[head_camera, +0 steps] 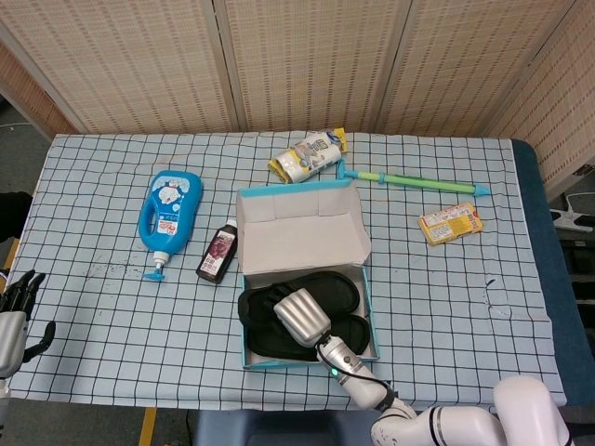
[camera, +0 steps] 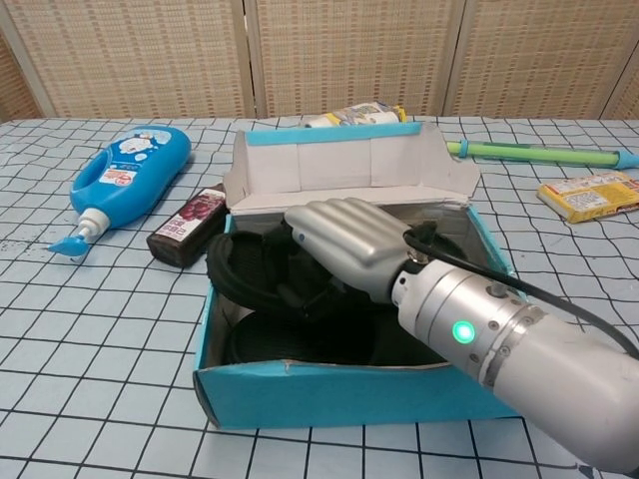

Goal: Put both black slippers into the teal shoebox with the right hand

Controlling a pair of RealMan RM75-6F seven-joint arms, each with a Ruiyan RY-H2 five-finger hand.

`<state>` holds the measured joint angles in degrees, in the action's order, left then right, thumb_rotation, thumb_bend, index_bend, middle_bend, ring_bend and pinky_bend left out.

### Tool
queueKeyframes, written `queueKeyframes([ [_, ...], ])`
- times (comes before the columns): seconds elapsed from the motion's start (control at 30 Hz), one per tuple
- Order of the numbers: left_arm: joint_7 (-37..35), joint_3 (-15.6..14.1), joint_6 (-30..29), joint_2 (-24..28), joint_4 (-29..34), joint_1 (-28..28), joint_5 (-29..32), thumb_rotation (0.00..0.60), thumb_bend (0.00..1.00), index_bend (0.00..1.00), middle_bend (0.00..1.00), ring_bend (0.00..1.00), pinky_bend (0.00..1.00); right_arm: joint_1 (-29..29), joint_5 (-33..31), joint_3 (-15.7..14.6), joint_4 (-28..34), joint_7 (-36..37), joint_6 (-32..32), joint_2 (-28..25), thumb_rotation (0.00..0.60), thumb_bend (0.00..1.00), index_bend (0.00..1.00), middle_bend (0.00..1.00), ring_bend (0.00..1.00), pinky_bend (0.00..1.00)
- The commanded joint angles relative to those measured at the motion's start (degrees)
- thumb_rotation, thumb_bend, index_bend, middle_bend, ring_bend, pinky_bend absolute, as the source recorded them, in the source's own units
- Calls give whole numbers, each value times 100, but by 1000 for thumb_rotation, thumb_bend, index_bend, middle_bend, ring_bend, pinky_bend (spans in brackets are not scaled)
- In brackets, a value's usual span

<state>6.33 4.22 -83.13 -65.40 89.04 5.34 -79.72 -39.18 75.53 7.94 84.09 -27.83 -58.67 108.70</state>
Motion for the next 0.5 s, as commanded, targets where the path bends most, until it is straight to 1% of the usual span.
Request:
queueKeyframes([
  [0.03, 0, 0, 3, -1, 2, 1, 1, 600, 413, 29, 0, 90, 540, 22, -11, -83, -32, -99, 2, -29, 600, 460, 522, 447, 299, 341],
  [0.23, -1, -4, 6, -1, 3, 1, 1, 600, 414, 30, 0, 90, 541, 111, -245, -242, -128, -568, 8, -56, 600, 461, 522, 447, 299, 343],
  [0.33, 5, -2, 9, -5, 0, 3, 4, 600, 414, 30, 0, 90, 540, 124, -393, -235, -166, -719, 28, -35, 600, 462, 522, 447, 299, 345],
  [0.5, 12, -2, 28, -13, -16, 11, 16, 600, 414, 30, 0, 90, 541, 127, -470, -205, -232, -891, -42, 14, 600, 462, 522, 447, 298, 348],
])
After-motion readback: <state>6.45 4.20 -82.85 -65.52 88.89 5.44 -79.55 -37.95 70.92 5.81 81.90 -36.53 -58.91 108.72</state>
